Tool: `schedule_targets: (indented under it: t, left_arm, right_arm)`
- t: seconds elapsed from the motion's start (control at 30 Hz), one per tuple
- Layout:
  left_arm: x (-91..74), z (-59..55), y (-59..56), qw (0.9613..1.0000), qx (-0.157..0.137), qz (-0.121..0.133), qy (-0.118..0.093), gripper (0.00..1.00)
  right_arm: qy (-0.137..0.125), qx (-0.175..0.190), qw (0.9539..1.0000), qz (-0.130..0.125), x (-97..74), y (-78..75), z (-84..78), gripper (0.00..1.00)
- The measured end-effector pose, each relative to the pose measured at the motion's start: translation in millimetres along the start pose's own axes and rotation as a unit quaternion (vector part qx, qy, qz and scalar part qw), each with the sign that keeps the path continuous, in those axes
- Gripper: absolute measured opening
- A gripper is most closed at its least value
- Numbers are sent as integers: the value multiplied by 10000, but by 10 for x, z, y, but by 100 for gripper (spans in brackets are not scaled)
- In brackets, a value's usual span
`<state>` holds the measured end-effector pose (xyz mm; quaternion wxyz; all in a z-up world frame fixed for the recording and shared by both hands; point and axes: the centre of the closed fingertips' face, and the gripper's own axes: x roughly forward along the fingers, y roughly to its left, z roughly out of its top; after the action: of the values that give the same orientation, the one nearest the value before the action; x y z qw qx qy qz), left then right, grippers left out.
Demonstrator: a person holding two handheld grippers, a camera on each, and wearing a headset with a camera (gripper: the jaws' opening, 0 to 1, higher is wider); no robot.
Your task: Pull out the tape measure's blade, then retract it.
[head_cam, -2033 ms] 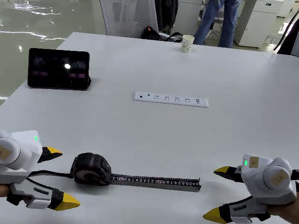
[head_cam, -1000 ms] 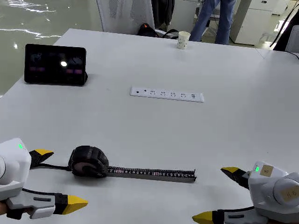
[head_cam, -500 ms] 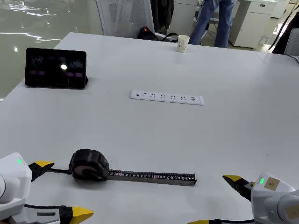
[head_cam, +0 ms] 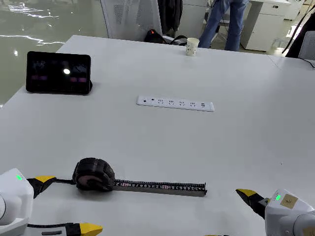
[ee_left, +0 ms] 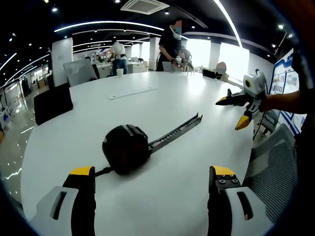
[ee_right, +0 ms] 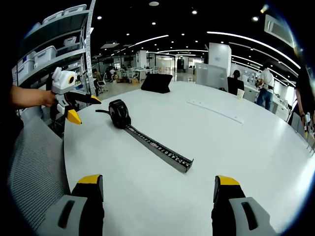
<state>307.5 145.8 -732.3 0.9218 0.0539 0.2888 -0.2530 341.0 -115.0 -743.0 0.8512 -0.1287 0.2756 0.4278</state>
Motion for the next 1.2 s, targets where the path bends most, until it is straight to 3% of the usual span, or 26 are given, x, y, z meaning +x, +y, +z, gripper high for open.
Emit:
schedule_targets:
  t: [0.27, 0.6, 0.9, 1.2]
  left_arm:
    - [-17, 37, -67, 9996, -126, 188, -149, 94]
    - [-35, 15, -189, 9990, -357, 211, -158, 95]
    - [-84, 66, -162, 9974, -504, 432, -290, 98]
    - [-95, 69, -234, 9977, -454, 428, -262, 99]
  right_arm:
    - [-73, 142, 9998, -82, -27, 54, 28, 94]
    - [-150, 323, 9993, -130, 6, 201, 49, 97]
    - [-183, 387, 9989, -212, 27, 270, 74, 99]
    - [-179, 550, 9975, -418, 6, 280, 61, 99]
